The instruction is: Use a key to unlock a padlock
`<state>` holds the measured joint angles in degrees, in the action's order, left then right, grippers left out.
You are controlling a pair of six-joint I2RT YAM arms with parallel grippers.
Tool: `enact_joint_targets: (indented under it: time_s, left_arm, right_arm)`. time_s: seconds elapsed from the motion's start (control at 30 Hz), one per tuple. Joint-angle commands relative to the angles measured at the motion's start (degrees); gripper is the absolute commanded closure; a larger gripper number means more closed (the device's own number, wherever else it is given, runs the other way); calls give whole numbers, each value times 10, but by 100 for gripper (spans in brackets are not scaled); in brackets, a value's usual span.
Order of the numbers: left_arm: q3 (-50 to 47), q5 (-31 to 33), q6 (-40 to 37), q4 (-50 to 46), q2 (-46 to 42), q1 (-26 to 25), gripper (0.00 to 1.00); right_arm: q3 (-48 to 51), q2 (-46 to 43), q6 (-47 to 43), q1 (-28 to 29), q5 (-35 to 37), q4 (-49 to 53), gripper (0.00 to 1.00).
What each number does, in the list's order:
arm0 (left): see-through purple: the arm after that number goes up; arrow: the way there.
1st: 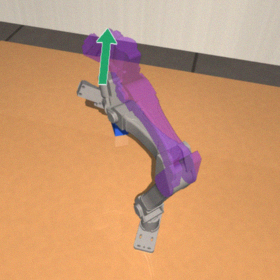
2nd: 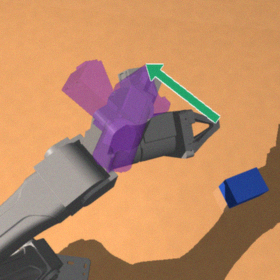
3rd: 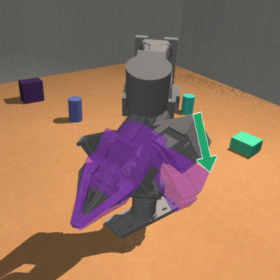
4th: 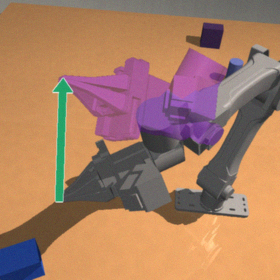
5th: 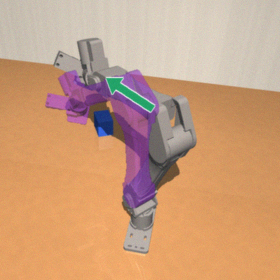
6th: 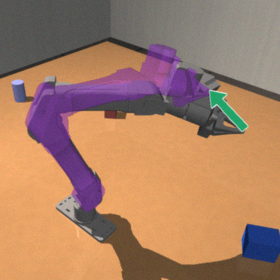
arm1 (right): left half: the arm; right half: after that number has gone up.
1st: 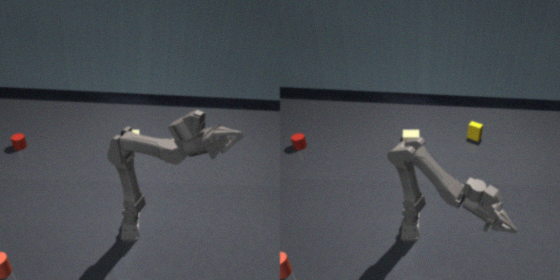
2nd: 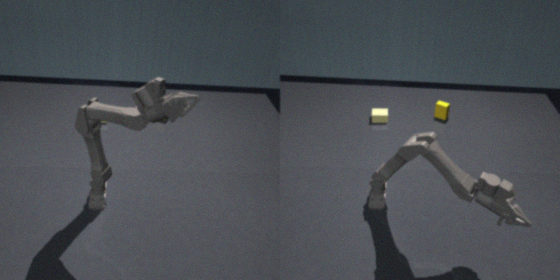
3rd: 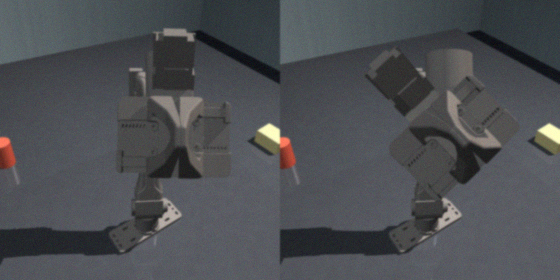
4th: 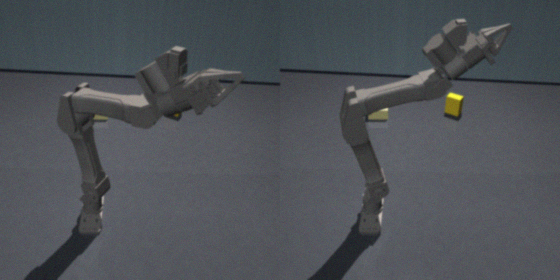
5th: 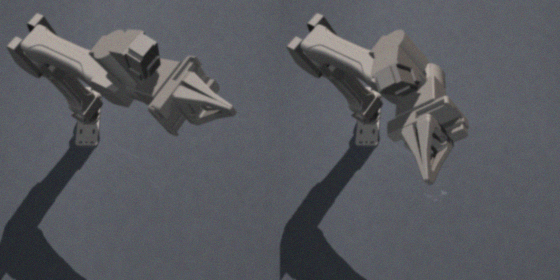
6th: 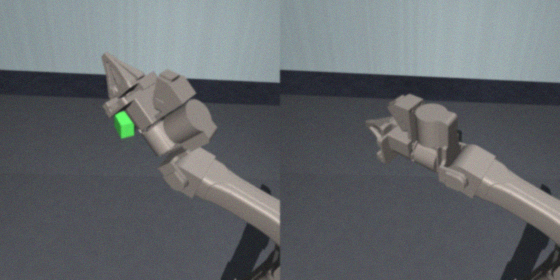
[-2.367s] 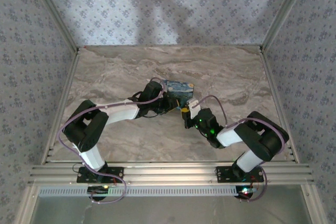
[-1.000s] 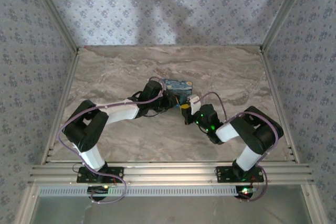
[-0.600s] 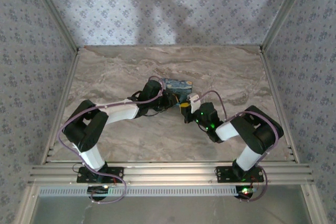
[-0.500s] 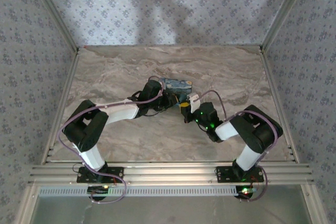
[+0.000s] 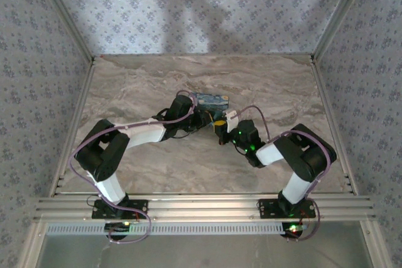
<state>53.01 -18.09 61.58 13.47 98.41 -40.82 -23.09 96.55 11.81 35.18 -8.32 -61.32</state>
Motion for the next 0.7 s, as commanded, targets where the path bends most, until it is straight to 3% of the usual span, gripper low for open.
enact_joint_targets:
  time_s: [0.0, 0.3, 0.67]
  left_arm:
    - [3, -91, 3, -7, 14, -24, 78]
    - [-4, -86, 5, 24, 44, -23, 76]
    - [-40, -56, -25, 4, -11, -5, 50]
  right_arm:
    - [-19, -8, 18, 5, 14, -64, 100]
    - [39, 23, 56, 7, 29, -70, 100]
    - [52, 34, 80, 22, 50, -57, 100]
